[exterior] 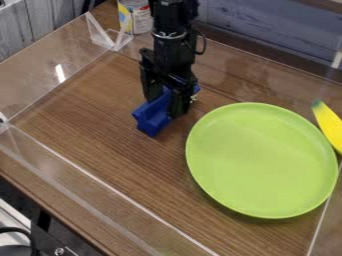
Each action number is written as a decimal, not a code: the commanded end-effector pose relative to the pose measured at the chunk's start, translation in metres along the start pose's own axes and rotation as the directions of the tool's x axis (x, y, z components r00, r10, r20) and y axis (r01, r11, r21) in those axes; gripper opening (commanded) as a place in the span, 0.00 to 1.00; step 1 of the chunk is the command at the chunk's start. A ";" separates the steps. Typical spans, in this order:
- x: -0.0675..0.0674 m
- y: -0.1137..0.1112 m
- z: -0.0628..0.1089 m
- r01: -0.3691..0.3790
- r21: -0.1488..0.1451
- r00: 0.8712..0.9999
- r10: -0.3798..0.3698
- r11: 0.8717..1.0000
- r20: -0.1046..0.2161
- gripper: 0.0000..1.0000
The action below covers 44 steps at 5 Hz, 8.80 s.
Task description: Put the blue object in the green plate
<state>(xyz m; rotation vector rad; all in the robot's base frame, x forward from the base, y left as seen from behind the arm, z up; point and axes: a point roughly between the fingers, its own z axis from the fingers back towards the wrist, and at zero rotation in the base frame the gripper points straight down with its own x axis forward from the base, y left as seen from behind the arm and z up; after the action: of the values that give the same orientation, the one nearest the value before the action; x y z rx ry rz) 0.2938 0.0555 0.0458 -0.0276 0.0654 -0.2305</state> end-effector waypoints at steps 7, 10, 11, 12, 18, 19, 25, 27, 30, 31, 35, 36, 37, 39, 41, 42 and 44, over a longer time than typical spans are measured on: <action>0.001 0.005 0.022 -0.028 0.003 0.996 0.028 1.000 0.084 1.00; -0.001 0.014 -0.007 -0.044 -0.009 0.998 0.045 0.999 0.038 1.00; -0.001 0.016 -0.010 -0.052 -0.011 0.998 0.052 0.999 0.038 0.00; -0.001 0.016 -0.012 -0.059 -0.013 0.997 0.059 0.998 0.041 0.00; 0.003 0.014 -0.016 -0.098 -0.025 0.994 0.100 0.995 0.053 0.00; 0.003 0.014 -0.016 -0.104 -0.028 0.993 0.106 0.994 0.055 0.00; 0.005 0.008 -0.006 -0.140 -0.043 0.988 0.143 0.989 0.063 0.00; 0.005 0.006 -0.004 -0.152 -0.049 0.986 0.155 0.987 0.062 0.00; 0.006 0.003 0.002 -0.169 -0.058 0.983 0.172 0.984 0.062 0.00; 0.006 0.002 0.005 -0.174 -0.062 0.982 0.178 0.983 0.063 0.00; 0.006 -0.002 0.016 -0.193 -0.075 0.978 0.198 0.978 0.065 0.00; 0.006 -0.003 0.018 -0.197 -0.078 0.977 0.202 0.977 0.067 0.00; 0.006 -0.004 0.022 -0.201 -0.081 0.976 0.206 0.976 0.069 0.00; 0.006 -0.006 0.026 -0.209 -0.084 0.974 0.215 0.974 0.074 0.00; 0.007 -0.008 0.030 -0.217 -0.088 0.971 0.224 0.972 0.080 0.00; 0.007 -0.009 0.033 -0.220 -0.091 0.970 0.228 0.971 0.084 0.00; 0.007 -0.013 0.040 -0.224 -0.100 0.968 0.233 0.969 0.092 0.00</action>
<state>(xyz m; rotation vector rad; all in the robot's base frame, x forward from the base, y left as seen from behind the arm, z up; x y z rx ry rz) 0.2901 0.0423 0.0610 -0.1368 0.0636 0.0204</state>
